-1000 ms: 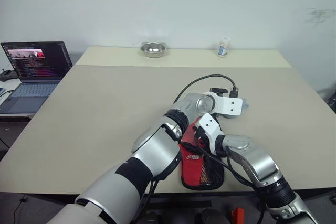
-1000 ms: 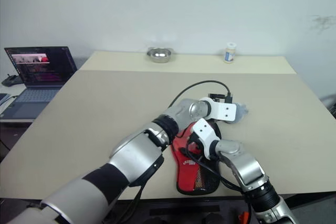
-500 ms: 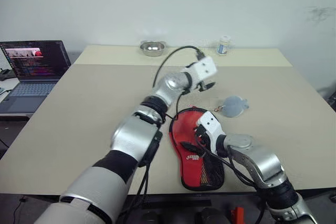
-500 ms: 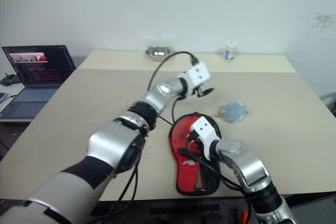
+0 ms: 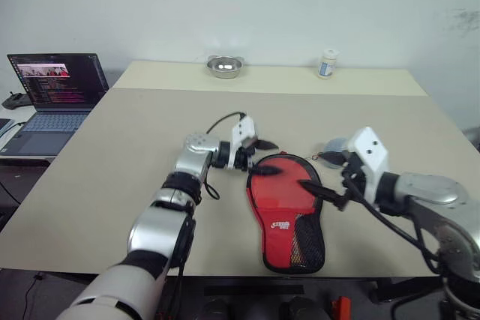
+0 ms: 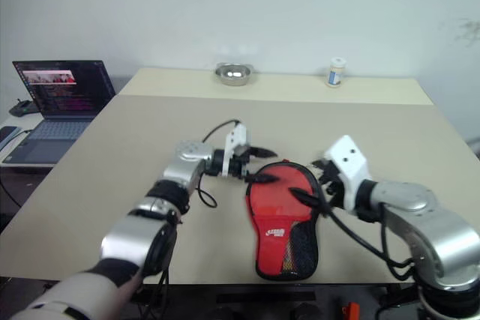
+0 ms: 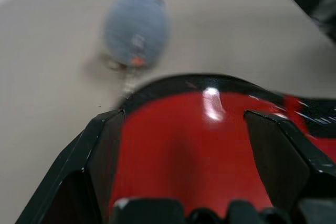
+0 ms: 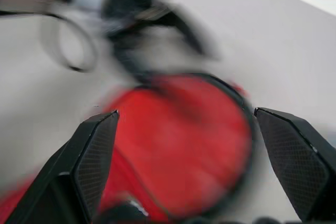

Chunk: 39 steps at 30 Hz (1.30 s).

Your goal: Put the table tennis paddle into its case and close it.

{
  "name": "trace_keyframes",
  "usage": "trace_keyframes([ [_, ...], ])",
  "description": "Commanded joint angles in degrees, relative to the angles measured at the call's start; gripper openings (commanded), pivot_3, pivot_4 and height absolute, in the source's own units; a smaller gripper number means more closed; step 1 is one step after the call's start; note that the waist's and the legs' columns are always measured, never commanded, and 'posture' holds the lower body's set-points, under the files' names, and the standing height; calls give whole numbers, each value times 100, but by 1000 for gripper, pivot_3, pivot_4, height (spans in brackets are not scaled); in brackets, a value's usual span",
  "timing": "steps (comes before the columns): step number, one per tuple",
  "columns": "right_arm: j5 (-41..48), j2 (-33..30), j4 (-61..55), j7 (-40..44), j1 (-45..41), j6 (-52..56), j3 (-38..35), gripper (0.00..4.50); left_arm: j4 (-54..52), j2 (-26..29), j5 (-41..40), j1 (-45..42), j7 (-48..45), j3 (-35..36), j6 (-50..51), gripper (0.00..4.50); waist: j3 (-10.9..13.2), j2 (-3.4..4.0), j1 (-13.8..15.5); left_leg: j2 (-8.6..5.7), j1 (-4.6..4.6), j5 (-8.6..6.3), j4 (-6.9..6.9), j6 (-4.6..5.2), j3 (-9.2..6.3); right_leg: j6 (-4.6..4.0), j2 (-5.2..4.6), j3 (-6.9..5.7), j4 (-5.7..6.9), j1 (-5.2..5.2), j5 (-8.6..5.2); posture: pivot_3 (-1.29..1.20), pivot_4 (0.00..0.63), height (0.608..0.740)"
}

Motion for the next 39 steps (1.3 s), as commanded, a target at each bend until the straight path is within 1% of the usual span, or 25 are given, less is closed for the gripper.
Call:
trace_keyframes([
  [1,-186,-92,730,-177,-150,-633,-419,4500,-514,-135,-4,199,226,-232,-13,3919,0,0,14,0,1,1,1,1,-1,0,1,0,3,0,0,0,150,740],
  [4,-382,73,1629,-450,-422,-1084,-357,4500,-234,-239,201,259,591,-446,-293,3919,0,2,8,4,3,5,5,8,-3,0,11,4,8,-1,0,0,150,740],
  [9,-546,314,2821,-484,-864,-1723,-64,4500,144,-371,393,289,842,-699,-621,3919,2,10,-9,4,29,7,3,11,2,1,14,12,11,21,0,0,150,740],
  [13,-941,532,4651,-472,-1505,-2626,235,4500,269,-441,382,324,895,-765,-659,3919,1,12,-38,0,38,6,1,11,7,2,12,17,10,30,1,0,150,740],
  [17,-1255,593,5846,-411,-1841,-3239,454,4500,289,-437,377,372,893,-780,-687,3919,1,13,-26,0,45,6,0,11,8,2,11,17,8,37,0,0,150,740],
  [21,-1324,696,6479,-353,-1976,-3396,534,4500,262,-429,344,431,885,-767,-659,3919,0,16,-35,0,47,6,-3,11,11,1,11,22,8,37,1,0,150,740],
  [24,-1168,817,6557,-345,-2025,-3224,402,4500,266,-403,337,468,889,-772,-665,3919,-2,19,-46,2,57,6,-3,11,13,1,11,28,12,43,1,0,150,740],
  [27,-923,941,6462,-370,-2065,-2903,206,3869,298,-392,357,494,923,-793,-700,3965,-2,20,-49,4,64,6,-2,11,13,1,11,46,14,49,1,0,150,740],
  [30,-757,1005,6306,-380,-2048,-2589,136,2839,358,-402,384,504,973,-807,-740,3965,-3,21,-49,4,64,6,-2,11,14,1,11,49,13,50,1,0,150,740],
  [35,-759,1057,5960,-427,-1911,-2371,166,1116,526,-442,461,516,1092,-848,-831,3965,-9,31,-49,4,66,6,-3,11,15,1,11,50,14,50,1,0,150,740],
  [37,-769,1066,5838,-511,-1891,-2328,125,583,612,-468,456,511,1128,-836,-833,3965,-13,38,-45,4,67,6,-3,11,15,2,11,50,14,52,1,0,150,740],
  [39,-832,999,5613,-615,-1860,-2282,134,143,725,-482,468,514,1153,-838,-844,3965,-15,41,-39,2,68,6,-2,11,15,2,11,51,13,53,1,0,150,740],
])
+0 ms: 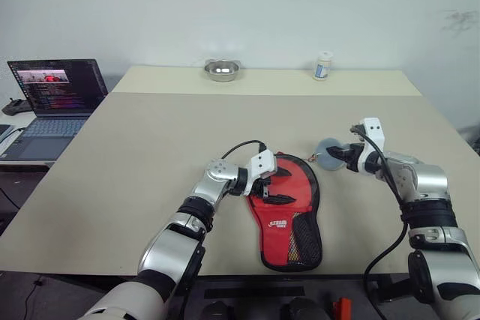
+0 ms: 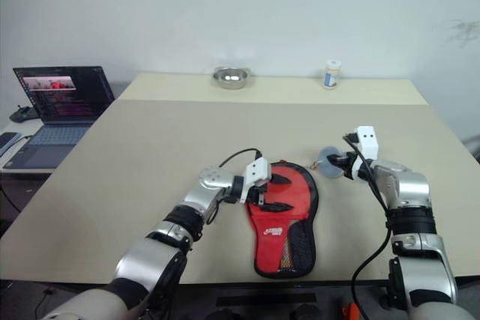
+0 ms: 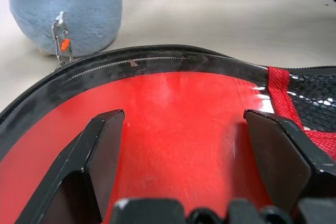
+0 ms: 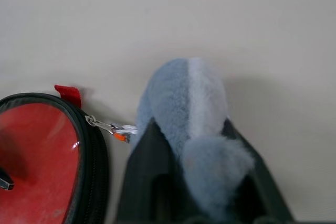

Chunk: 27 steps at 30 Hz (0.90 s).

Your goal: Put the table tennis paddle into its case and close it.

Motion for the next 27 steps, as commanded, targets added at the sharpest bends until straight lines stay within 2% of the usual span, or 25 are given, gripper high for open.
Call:
trace_keyframes([
  [1,-8,-164,-636,-172,38,119,-101,77,360,-53,150,135,67,-143,80,3965,-2,3,6,0,0,0,0,0,0,0,0,0,0,0,0,0,150,740],
  [4,-187,-580,-1362,-80,250,318,123,51,460,-121,52,121,-23,-66,228,3965,-4,9,37,-2,-3,0,0,0,-1,1,-2,-1,-3,0,0,0,150,740],
  [6,-3,-806,-1988,11,485,756,79,51,511,-162,59,107,-25,-78,228,3965,-5,9,51,-5,-4,-1,-2,0,0,2,-4,0,-7,0,-1,0,150,740],
  [9,307,-1336,-3390,222,1205,1538,83,49,608,-257,41,93,-148,-103,322,3965,-7,12,144,-5,-7,-1,-3,0,-5,2,-5,-4,-11,0,-2,0,150,740],
  [15,584,-1814,-4888,235,2393,2208,23,45,936,-187,395,57,-330,-403,112,3965,-17,10,158,-6,-5,-2,-5,1,-8,8,-5,-8,-21,6,-6,0,150,740],
  [22,1149,-2163,-5926,417,3108,2971,-526,44,1175,-243,588,-68,-221,-503,12,3965,-43,8,167,-3,1,-2,-4,1,-12,29,-4,-11,-25,12,-19,0,150,740],
  [27,2174,-2356,-7459,949,4120,3817,-1278,44,1235,-367,649,-76,-135,-535,2,3965,-63,2,207,-2,-3,-3,-6,0,-26,29,-5,-29,-40,23,-21,0,150,740],
])
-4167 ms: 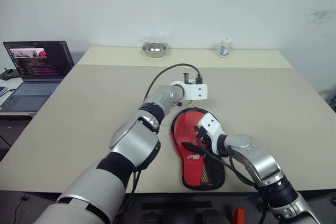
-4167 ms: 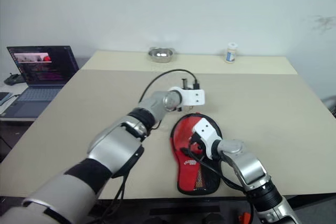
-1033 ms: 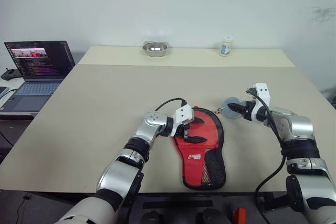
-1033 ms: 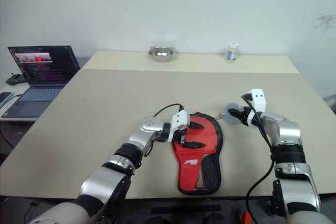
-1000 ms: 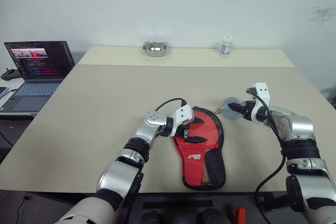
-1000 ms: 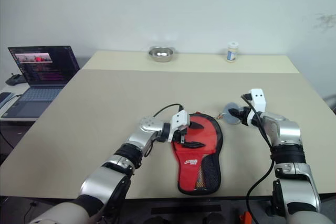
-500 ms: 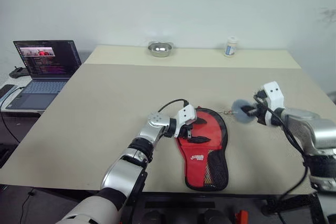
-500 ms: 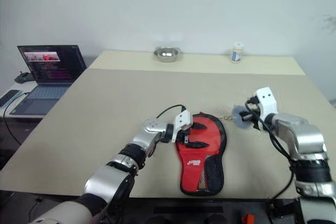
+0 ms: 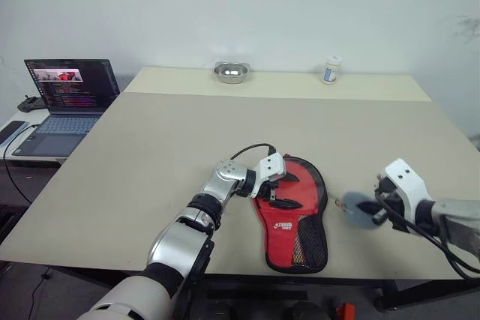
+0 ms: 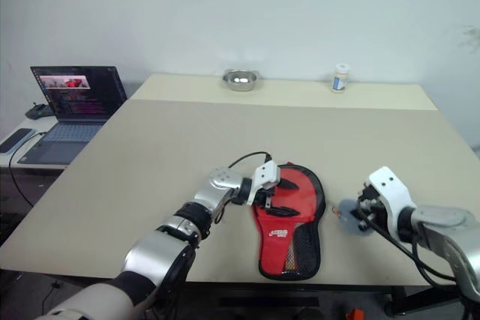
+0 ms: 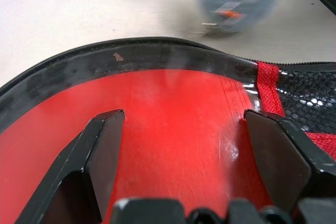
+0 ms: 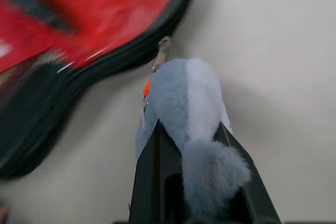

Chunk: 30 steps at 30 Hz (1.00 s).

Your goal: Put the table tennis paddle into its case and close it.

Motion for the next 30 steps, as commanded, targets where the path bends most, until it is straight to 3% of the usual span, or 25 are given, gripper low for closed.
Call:
trace_keyframes([
  [1,756,-44,-1195,379,586,502,-612,44,443,-89,510,302,72,-432,104,3965,-8,1,14,2,3,0,0,0,-6,0,0,-8,-7,8,0,0,150,740],
  [5,1220,-112,-1610,174,1327,408,-834,44,471,-154,534,306,143,-423,115,3965,-48,2,46,4,4,-2,-1,-2,-54,1,-5,-62,-62,55,1,0,150,740],
  [15,3025,-1390,-1610,-182,2781,-840,-1420,44,484,-204,606,314,192,-428,97,3965,-71,-4,76,-1,7,-3,-1,-3,-77,-28,-25,-80,-68,71,-17,0,150,740],
  [23,2855,-1380,-1492,-700,2779,-1191,-1268,43,466,-156,612,298,181,-400,69,3965,-69,-13,80,-2,6,-3,-1,-3,-80,-31,-22,-82,-71,71,-20,0,150,740],
  [30,3004,-1534,-1356,-3,2807,-1356,-1880,2299,428,-141,605,310,171,-387,35,3965,-66,-17,78,1,6,-3,-1,-3,-83,-35,-22,-84,-70,71,-22,0,150,740],
])
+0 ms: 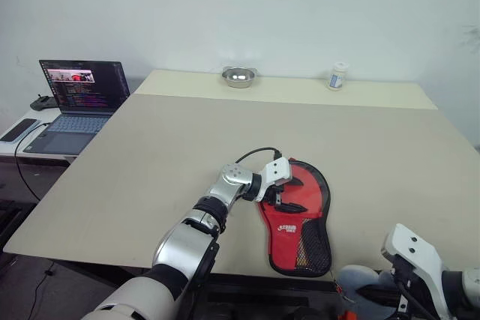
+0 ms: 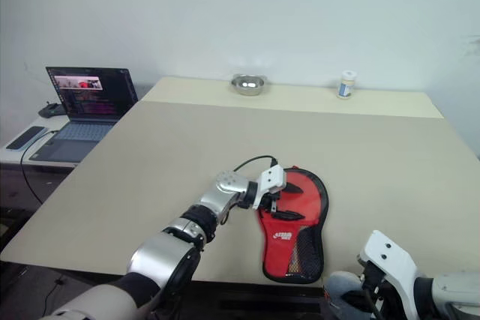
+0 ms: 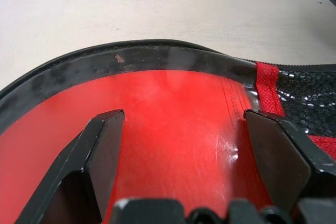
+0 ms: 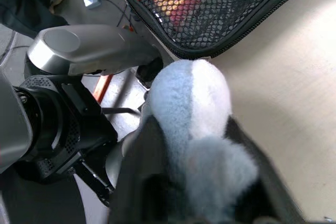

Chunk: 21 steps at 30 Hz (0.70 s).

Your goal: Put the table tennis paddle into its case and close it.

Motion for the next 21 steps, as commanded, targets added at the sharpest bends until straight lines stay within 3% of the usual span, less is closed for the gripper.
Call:
trace_keyframes([
  [1,283,-152,81,563,-131,-237,-591,2654,335,21,425,273,-21,-377,74,3965,1,-2,-2,0,0,0,0,0,0,0,0,0,0,0,0,0,150,740],
  [6,166,-393,837,791,-857,-422,-760,4434,267,21,412,322,-31,-377,10,3965,7,-13,-8,1,6,0,1,0,0,-2,-1,1,0,3,-1,0,150,740],
  [10,-609,-266,1433,626,-1553,-1045,-1,4475,83,29,246,265,-83,-240,-53,3965,6,-7,-11,3,6,0,-1,0,-1,-7,-2,2,-1,2,-3,0,150,740],
  [14,-1465,243,2122,478,-2314,-1792,1054,4475,-494,128,-52,195,-305,-64,-52,3965,22,-7,-18,3,1,0,-3,0,-2,-11,1,2,3,-5,-5,0,150,740],
  [18,-2597,1146,3273,689,-3333,-3005,2378,4475,-1748,681,-533,388,-364,312,573,3965,93,-10,-123,6,-12,0,-7,1,8,-10,13,11,6,-24,-4,0,150,740],
  [21,-3186,1595,4356,1129,-3998,-3756,2928,4475,-2926,1043,-781,923,-118,482,1250,3965,139,22,-156,13,-19,1,-10,1,15,16,26,19,15,-38,13,0,150,740],
])
